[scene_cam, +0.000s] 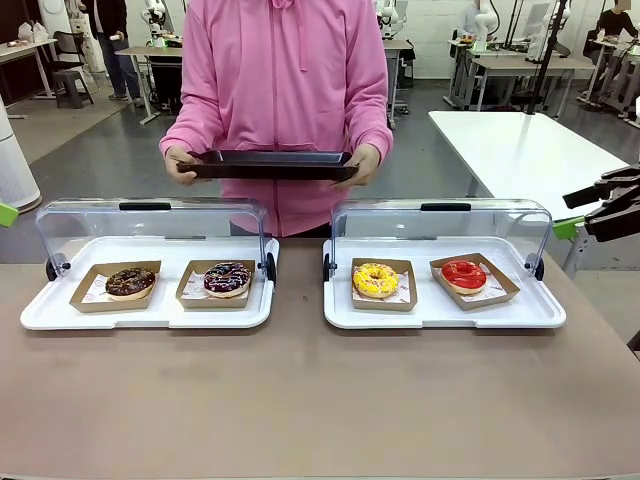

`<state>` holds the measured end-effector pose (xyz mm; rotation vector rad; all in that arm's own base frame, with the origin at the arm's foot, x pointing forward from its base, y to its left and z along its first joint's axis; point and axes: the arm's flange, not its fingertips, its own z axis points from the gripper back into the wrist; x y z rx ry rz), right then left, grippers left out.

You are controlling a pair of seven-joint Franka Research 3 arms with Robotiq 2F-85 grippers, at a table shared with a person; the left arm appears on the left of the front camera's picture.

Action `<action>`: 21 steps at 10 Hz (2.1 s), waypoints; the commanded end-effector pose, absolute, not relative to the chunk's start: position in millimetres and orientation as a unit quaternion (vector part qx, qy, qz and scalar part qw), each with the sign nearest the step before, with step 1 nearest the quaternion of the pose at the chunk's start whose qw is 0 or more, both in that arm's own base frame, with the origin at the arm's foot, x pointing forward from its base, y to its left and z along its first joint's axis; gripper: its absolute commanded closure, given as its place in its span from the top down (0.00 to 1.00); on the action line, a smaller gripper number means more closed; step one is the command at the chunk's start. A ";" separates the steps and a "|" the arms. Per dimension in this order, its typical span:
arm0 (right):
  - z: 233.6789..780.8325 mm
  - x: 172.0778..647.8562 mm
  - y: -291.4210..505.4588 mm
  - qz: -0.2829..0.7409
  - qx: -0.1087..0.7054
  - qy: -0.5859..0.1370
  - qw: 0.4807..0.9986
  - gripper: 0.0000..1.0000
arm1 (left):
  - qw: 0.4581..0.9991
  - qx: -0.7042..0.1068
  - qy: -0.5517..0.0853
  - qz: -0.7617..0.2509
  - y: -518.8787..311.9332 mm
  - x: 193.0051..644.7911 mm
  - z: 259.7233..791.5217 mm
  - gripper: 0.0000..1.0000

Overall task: Provide the desired donut to the person.
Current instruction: Pick up and lift the Paper togo box containing the Donut pointed at by the person.

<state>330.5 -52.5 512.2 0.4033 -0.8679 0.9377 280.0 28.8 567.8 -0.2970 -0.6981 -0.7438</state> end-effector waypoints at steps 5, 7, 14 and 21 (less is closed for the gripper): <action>511.9 331.4 -53.6 0.442 0.193 -0.409 0.775 1.00 | 0.860 -0.143 -0.337 -0.355 29.6 279.6 568.2 1.00; 511.9 331.4 -53.6 0.442 0.193 -0.409 0.775 1.00 | 0.860 -0.143 -0.337 -0.355 29.6 279.6 568.2 1.00; 511.9 331.4 -53.6 0.442 0.193 -0.409 0.775 1.00 | 0.860 -0.143 -0.337 -0.355 29.6 279.6 568.2 1.00; 512.2 329.6 -53.6 0.438 0.184 -0.402 0.783 1.00 | 0.860 -0.143 -0.337 -0.355 29.6 279.6 568.2 1.00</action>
